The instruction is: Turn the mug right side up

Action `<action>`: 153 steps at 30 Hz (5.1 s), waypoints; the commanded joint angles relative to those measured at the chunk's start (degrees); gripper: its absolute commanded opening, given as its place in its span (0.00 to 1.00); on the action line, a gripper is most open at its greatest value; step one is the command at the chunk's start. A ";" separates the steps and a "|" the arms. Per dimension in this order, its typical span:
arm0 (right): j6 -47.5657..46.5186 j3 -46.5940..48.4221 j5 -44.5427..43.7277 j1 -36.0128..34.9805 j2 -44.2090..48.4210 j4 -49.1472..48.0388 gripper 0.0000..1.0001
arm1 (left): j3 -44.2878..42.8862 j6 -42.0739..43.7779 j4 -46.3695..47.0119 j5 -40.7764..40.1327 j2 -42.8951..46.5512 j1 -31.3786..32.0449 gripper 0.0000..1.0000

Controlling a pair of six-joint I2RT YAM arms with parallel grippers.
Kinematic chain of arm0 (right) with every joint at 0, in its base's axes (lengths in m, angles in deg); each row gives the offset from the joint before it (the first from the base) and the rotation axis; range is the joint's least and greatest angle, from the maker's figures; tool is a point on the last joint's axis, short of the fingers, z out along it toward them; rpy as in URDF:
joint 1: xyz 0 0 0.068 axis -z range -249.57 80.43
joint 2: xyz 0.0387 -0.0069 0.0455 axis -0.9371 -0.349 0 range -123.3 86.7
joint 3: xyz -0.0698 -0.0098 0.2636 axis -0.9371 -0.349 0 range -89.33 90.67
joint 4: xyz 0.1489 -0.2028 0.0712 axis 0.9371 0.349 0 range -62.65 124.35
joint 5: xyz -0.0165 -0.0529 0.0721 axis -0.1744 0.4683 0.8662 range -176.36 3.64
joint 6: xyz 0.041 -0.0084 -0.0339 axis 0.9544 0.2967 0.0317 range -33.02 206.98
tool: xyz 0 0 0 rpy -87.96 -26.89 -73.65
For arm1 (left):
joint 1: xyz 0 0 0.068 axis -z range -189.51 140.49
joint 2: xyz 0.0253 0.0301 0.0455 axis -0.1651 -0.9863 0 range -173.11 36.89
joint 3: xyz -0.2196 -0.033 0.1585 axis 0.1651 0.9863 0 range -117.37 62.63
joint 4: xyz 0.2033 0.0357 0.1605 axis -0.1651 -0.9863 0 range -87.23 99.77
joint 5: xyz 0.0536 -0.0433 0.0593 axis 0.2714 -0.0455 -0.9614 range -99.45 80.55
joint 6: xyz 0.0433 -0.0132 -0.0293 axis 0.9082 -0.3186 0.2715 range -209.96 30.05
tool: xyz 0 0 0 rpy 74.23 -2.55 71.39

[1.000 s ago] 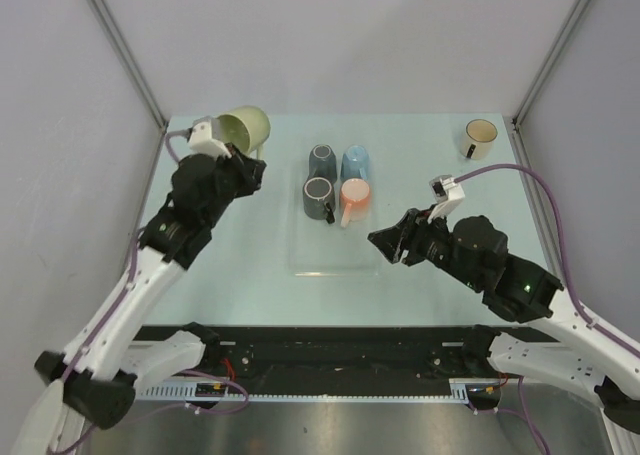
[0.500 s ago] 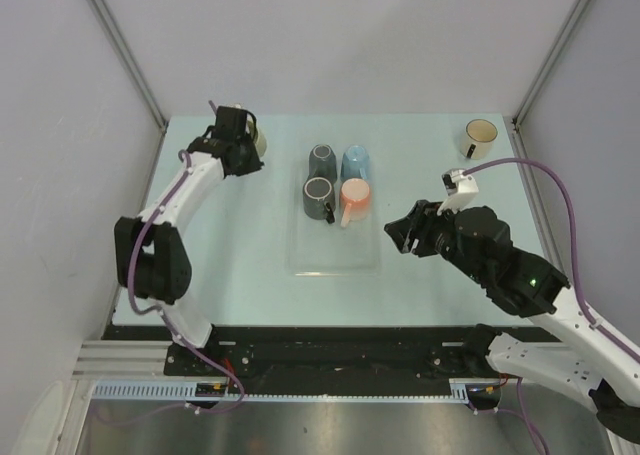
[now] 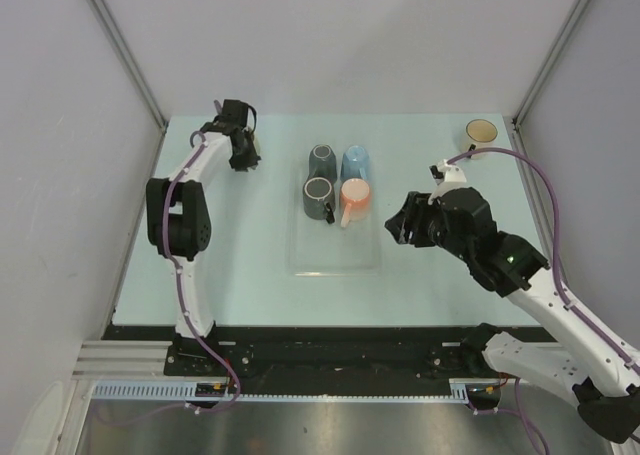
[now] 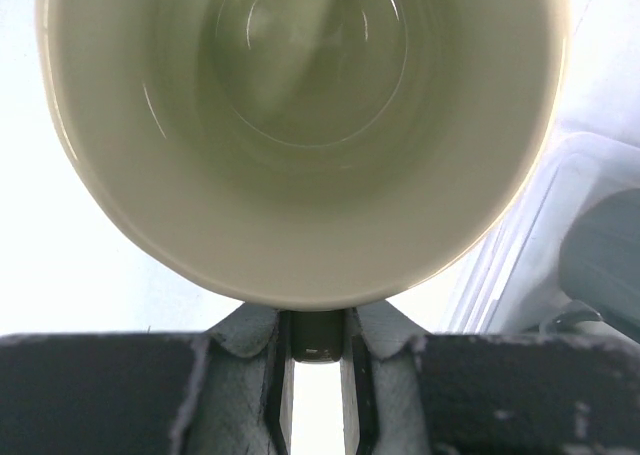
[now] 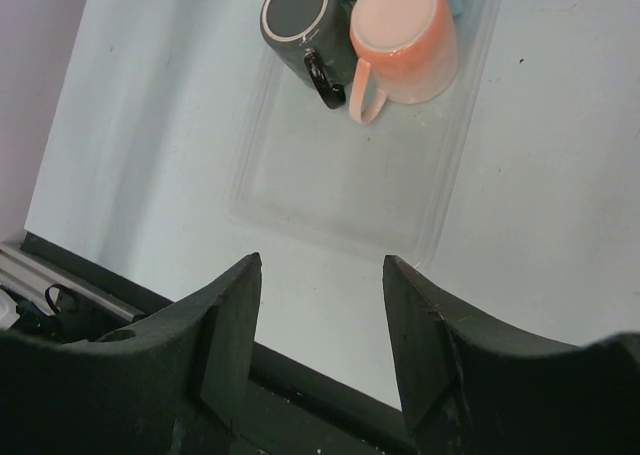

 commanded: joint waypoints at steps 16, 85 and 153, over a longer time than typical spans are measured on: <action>-2.25 1.00 6.13 5.99 -3.66 -1.94 0.57 | -2.10 3.25 3.85 -2.03 -3.37 -0.65 0.00; 6.35 21.29 -15.32 -5.87 -48.82 -5.64 0.57 | 68.48 -13.72 12.64 -7.29 97.17 17.45 0.86; 9.70 28.77 -18.75 -0.77 -62.72 -2.55 0.33 | 72.61 -15.03 10.09 -11.17 102.01 21.85 0.84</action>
